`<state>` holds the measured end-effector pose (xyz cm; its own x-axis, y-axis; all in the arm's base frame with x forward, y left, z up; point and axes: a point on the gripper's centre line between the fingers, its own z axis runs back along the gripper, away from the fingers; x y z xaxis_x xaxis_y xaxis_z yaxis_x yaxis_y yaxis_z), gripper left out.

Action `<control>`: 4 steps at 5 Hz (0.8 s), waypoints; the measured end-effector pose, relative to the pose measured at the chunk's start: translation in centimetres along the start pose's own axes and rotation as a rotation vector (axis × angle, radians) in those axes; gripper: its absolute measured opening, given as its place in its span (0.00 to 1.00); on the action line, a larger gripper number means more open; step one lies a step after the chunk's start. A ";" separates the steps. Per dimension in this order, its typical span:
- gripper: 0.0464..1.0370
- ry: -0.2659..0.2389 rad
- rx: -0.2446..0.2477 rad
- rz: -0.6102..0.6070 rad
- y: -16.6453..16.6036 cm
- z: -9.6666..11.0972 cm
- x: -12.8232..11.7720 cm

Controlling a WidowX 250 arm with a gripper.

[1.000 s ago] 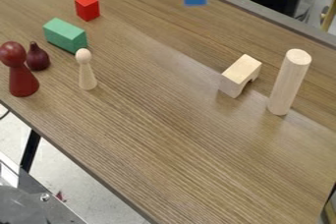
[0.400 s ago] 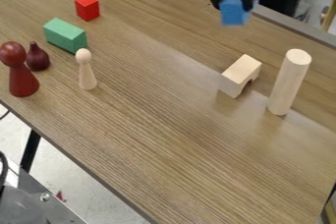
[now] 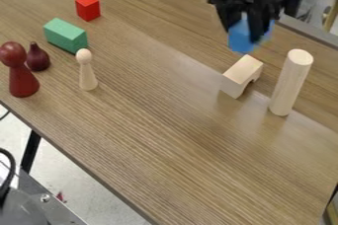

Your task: Placed blue rectangular block from the table to on top of the arch

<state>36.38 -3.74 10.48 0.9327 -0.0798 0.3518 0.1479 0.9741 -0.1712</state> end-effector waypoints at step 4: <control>0.51 0.060 0.075 -0.069 -0.8 -1.3 -1.2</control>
<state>35.58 -4.66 9.00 0.9394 -0.1579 0.3042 0.1899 0.9787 -0.0784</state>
